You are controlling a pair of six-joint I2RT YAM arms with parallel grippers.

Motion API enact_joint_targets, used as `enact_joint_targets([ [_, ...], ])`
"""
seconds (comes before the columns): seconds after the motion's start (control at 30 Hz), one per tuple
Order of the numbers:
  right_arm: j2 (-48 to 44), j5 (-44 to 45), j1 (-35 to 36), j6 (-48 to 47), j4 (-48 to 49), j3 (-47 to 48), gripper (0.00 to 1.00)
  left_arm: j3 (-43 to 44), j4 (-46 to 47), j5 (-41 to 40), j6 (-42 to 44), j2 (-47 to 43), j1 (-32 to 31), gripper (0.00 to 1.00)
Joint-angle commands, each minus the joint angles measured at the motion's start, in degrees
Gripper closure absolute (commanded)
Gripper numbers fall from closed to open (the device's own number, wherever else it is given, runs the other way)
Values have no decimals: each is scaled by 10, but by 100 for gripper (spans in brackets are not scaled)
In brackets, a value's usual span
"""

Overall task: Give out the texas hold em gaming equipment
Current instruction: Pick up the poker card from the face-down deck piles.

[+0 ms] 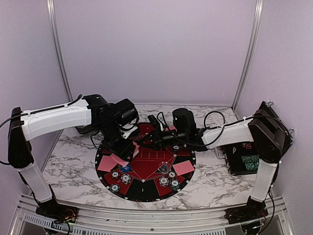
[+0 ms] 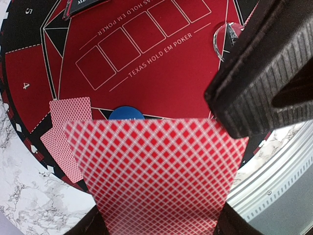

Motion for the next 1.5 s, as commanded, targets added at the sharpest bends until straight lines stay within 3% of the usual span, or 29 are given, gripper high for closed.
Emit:
enact_joint_targets([
  [0.0,-18,12,-14,11,15,-9,100,3,-12,5,2,0,-2,47],
  [0.3,-18,6,-15,18,26,-9,100,5,-12,5,2,2,-1,47],
  [0.43,-22,5,-13,16,23,-8,83,6,-12,6,3,2,-1,47],
  [0.6,-13,3,0,16,21,-3,72,7,-12,6,3,2,-2,47],
  [0.9,6,2,11,20,23,5,72,6,-12,5,3,1,-1,47],
  [1.23,12,2,13,24,23,11,88,4,-12,5,3,1,-2,47],
  [1.47,20,-2,13,24,21,15,93,1,-12,4,3,-1,-1,47],
])
